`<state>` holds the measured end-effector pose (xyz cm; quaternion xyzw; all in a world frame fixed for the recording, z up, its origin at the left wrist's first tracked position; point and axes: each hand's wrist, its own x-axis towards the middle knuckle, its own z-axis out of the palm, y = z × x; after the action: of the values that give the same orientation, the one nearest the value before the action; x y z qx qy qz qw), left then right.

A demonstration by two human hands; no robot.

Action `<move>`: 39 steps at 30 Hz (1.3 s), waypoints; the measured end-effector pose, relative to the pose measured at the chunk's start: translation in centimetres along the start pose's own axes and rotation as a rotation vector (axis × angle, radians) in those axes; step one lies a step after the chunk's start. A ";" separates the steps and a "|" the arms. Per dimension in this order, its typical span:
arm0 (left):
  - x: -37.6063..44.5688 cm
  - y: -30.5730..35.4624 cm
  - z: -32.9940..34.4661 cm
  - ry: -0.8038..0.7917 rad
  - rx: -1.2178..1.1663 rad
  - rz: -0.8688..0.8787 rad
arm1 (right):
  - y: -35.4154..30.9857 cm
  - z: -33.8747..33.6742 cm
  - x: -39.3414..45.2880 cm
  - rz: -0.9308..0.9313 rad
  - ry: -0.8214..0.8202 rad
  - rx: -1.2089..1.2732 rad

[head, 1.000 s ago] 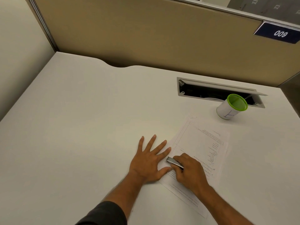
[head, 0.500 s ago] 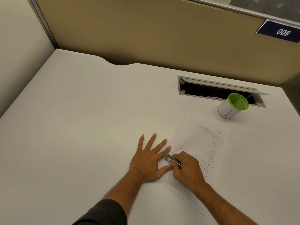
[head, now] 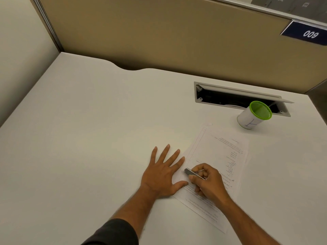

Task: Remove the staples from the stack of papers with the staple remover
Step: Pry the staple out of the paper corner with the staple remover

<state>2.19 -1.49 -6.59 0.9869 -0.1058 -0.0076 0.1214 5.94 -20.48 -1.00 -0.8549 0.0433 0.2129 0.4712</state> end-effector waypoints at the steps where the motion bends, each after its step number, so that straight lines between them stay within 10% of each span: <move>1: 0.0 0.1 0.0 0.005 -0.005 -0.001 | 0.0 -0.2 0.1 -0.002 -0.015 -0.005; 39: 0.2 0.0 0.5 0.133 -0.079 0.015 | 0.1 1.5 -0.1 -0.307 0.086 -0.377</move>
<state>2.38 -1.64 -7.12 0.9789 -0.1045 0.0547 0.1670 5.30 -19.28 -1.74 -0.9324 -0.1077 0.1065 0.3281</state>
